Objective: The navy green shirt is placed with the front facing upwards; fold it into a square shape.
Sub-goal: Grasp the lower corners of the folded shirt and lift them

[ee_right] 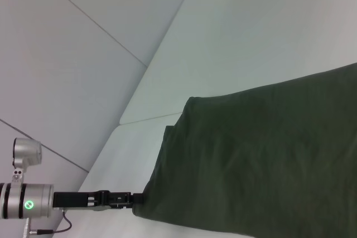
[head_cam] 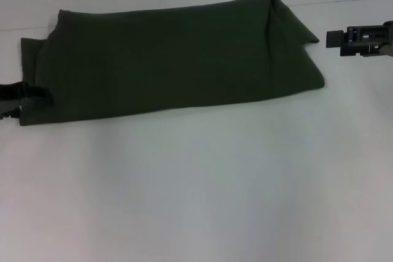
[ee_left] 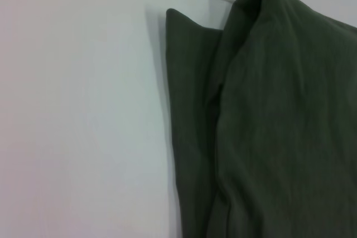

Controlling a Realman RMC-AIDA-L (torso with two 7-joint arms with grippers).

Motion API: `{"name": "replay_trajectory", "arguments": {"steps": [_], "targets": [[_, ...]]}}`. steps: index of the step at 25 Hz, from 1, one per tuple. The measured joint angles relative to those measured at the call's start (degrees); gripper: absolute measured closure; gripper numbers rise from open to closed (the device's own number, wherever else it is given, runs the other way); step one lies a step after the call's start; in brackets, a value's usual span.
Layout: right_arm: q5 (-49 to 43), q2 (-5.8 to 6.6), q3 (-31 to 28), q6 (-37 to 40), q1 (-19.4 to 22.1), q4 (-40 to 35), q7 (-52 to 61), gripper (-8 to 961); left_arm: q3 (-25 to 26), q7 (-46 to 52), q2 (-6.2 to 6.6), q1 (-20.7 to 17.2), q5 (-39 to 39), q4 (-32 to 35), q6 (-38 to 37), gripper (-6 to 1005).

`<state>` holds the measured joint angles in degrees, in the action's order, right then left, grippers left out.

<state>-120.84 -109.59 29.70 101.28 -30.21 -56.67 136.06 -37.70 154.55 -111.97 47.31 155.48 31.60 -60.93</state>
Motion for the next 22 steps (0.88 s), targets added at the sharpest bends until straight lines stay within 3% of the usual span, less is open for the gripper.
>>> {"name": "replay_trajectory", "arguments": {"steps": [22], "targets": [[0.0,0.0,-0.18,-0.02,-0.18,-0.02,0.17,35,0.0,-0.75,-0.08,0.11,-0.09,-0.28,-0.99,174]]}}
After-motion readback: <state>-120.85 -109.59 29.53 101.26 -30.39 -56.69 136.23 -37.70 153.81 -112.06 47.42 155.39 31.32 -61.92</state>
